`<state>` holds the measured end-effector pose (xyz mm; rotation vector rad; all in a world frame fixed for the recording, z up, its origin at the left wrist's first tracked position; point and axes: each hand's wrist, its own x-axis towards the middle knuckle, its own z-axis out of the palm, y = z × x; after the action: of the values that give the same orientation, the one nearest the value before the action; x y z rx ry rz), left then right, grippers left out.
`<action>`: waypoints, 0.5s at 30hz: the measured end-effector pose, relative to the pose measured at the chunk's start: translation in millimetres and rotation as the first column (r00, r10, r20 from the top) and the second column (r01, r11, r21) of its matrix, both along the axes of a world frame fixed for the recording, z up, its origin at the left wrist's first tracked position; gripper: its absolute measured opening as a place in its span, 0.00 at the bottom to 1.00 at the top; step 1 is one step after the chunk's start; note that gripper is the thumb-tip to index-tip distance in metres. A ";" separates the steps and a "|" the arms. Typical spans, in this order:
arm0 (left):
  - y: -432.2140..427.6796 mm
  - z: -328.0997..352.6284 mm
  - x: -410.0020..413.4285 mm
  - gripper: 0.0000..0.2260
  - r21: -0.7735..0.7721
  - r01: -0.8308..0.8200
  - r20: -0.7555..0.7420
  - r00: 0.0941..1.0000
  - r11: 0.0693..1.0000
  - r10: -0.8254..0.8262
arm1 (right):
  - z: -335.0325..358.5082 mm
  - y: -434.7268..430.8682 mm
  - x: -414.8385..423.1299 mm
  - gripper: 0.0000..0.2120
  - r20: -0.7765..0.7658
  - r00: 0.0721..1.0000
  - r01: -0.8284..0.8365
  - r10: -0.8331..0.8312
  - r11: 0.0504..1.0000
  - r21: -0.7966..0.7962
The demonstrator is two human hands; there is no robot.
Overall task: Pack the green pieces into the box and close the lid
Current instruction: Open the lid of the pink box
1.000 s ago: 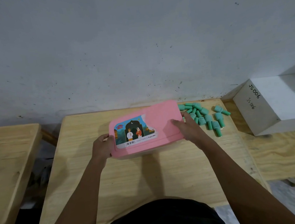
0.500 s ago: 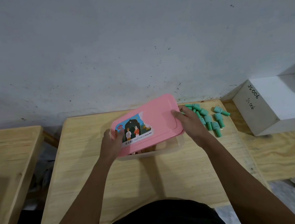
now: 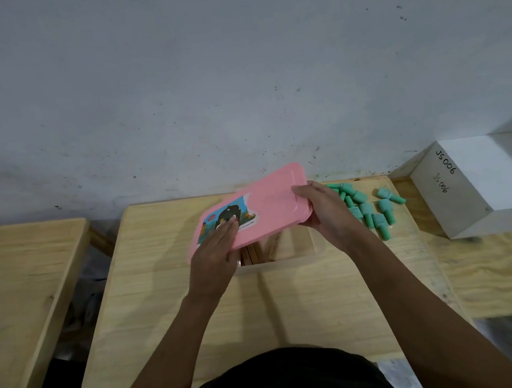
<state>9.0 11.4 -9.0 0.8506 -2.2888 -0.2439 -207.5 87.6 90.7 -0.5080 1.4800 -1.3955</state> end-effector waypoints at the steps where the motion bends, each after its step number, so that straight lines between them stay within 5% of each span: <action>1: -2.5 2.4 1.7 0.19 -0.020 -0.009 -0.031 1.000 1.000 0.008 | 1.9 -1.0 2.3 0.07 0.001 1.000 0.000 0.000 1.000 -0.011; 3: -7.4 6.1 6.7 0.21 -0.024 -0.067 -0.068 0.996 0.997 0.065 | 5.3 -3.5 8.6 0.06 0.036 0.999 0.010 -0.008 0.999 -0.046; 5: -9.3 12.3 10.6 0.26 0.142 -0.306 -0.097 0.942 0.941 0.321 | 8.2 -7.1 16.2 0.04 0.094 0.994 0.055 -0.048 0.995 -0.078; 7: -10.4 25.6 9.8 0.30 0.491 -0.542 -0.118 0.734 0.682 0.668 | 9.7 -11.0 23.2 0.02 0.140 0.984 0.126 -0.112 0.988 -0.091; 8: -12.1 33.4 8.6 0.31 0.678 -0.531 -0.097 0.620 0.507 0.779 | 9.3 -13.0 26.3 0.02 0.153 0.979 0.152 -0.137 0.984 -0.094; 9: -14.5 41.3 9.1 0.31 0.826 -0.428 -0.080 0.555 0.367 0.828 | 9.2 -15.1 29.8 0.03 0.164 0.975 0.165 -0.147 0.981 -0.098; 11: -19.2 53.9 12.0 0.26 0.974 0.000 -0.190 0.549 0.227 0.814 | 7.7 -18.6 37.1 0.04 0.199 0.970 0.165 -0.141 0.980 -0.113; 13: -17.3 68.2 12.6 0.22 0.902 0.420 -0.339 0.549 0.099 0.764 | 5.8 -20.4 46.9 0.06 0.226 0.967 0.145 -0.118 0.983 -0.110; 15: -11.9 79.7 9.7 0.17 0.844 0.532 -0.419 0.568 0.073 0.708 | 0.3 -20.3 57.1 0.08 0.245 0.967 0.101 -0.075 0.990 -0.098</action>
<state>18.7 -0.5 70.6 1.1211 -0.6601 -1.9674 -150.3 67.3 91.0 -0.3297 1.2474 -1.5566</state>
